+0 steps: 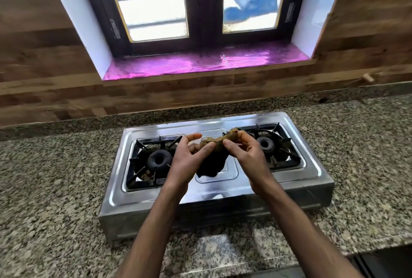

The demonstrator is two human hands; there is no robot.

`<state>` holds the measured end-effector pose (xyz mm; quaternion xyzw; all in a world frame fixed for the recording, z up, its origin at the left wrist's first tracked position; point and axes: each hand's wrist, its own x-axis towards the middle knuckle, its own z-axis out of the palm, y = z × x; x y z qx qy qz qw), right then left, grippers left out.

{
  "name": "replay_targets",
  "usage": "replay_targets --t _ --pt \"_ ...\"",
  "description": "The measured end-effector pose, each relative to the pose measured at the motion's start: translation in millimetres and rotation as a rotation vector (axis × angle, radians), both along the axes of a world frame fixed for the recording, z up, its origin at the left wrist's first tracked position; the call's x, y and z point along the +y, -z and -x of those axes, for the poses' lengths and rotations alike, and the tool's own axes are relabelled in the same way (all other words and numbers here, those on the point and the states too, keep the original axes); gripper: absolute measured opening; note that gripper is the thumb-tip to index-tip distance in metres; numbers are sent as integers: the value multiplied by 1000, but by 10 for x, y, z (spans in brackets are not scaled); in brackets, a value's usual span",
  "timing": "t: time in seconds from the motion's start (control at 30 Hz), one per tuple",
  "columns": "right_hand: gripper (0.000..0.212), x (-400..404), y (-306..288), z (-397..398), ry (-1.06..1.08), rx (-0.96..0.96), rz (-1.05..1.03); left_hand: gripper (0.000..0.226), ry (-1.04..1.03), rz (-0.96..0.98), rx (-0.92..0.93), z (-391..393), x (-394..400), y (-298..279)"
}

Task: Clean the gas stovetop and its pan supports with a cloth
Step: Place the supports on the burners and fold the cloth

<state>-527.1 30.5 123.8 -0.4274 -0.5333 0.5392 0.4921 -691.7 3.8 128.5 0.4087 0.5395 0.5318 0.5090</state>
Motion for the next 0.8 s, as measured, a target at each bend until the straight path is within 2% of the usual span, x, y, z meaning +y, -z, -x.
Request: replay_targets --t 0.07,0.13,0.23,0.33,0.47,0.57,0.67,0.73,0.8 --pt "9 -5 -22 12 47 -3 -15 44 79 72 28 20 39 20" --pt "5 -15 -56 0 76 14 -13 35 151 93 24 37 70 33" --pt "7 -14 -79 -66 116 4 -6 21 197 61 -4 -22 122 26" --pt "8 -33 -77 -191 172 -24 -44 18 247 25 66 -189 169 5" --pt "13 -101 -57 -528 295 -54 -43 21 301 -10 54 -609 215 14" --pt "20 -149 16 -1021 484 -180 -52 17 346 -68 71 -1139 210 -18" --pt "25 -207 60 -1539 666 -330 -73 37 471 -132 48 -1667 223 -10" --pt "25 -253 99 -1918 743 -346 -37 56 588 -172 68 -2057 252 45" --pt "32 -304 127 -2355 768 -333 32 62 645 -225 128 -2514 281 86"
